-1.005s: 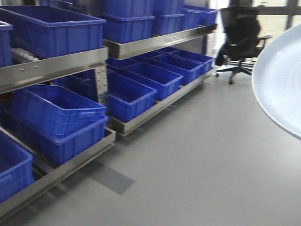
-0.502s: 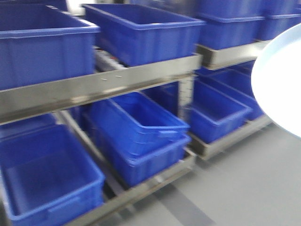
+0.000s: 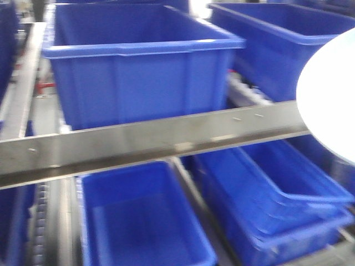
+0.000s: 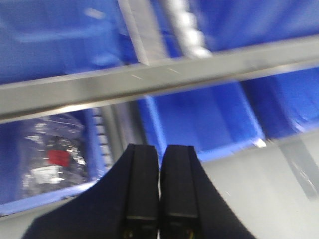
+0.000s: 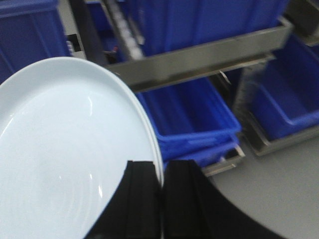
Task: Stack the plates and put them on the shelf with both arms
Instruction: 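Drive the base up to the shelf of blue bins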
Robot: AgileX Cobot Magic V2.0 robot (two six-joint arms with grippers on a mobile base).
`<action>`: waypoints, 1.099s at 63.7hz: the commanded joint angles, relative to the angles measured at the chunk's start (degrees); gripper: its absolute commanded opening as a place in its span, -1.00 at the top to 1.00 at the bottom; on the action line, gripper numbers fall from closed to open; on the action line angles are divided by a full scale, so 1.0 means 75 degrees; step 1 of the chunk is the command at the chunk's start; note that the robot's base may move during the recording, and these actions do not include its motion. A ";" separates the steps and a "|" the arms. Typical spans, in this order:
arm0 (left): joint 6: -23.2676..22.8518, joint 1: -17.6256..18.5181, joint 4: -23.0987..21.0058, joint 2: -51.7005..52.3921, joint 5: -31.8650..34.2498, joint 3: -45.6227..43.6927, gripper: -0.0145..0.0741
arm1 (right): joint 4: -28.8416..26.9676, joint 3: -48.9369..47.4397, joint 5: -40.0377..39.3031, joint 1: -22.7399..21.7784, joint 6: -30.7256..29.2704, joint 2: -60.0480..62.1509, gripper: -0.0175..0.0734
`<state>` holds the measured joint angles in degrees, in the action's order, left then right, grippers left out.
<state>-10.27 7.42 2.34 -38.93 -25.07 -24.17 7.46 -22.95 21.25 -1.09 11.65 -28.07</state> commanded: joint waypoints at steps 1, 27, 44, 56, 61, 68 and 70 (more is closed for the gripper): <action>-0.0049 0.0059 -0.0004 -0.0004 0.0523 -0.0211 0.46 | 0.0074 -0.0234 -0.0753 -0.0039 -0.0003 -0.0015 0.49; -0.0049 0.0059 -0.0004 -0.0004 0.0523 -0.0211 0.46 | 0.0074 -0.0234 -0.0753 -0.0039 -0.0003 -0.0015 0.49; -0.0049 0.0059 -0.0004 -0.0004 0.0523 -0.0211 0.46 | 0.0074 -0.0234 -0.0753 -0.0039 -0.0003 -0.0042 0.49; -0.0049 0.0059 -0.0004 -0.0004 0.0523 -0.0211 0.46 | 0.0074 -0.0234 -0.0753 -0.0015 -0.0003 -0.0040 0.49; -0.0049 0.0059 -0.0004 -0.0004 0.0523 -0.0211 0.46 | 0.0074 -0.0234 -0.0753 -0.0015 -0.0003 -0.0040 0.49; -0.0049 0.0059 -0.0004 -0.0004 0.0523 -0.0211 0.46 | 0.0074 -0.0234 -0.0753 -0.0015 -0.0003 -0.0040 0.49; -0.0049 0.0059 -0.0004 -0.0004 0.0523 -0.0211 0.46 | 0.0074 -0.0234 -0.0753 -0.0015 -0.0003 -0.0040 0.49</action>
<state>-10.27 7.42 2.34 -38.93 -25.07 -24.17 7.46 -22.95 21.25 -1.09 11.65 -28.07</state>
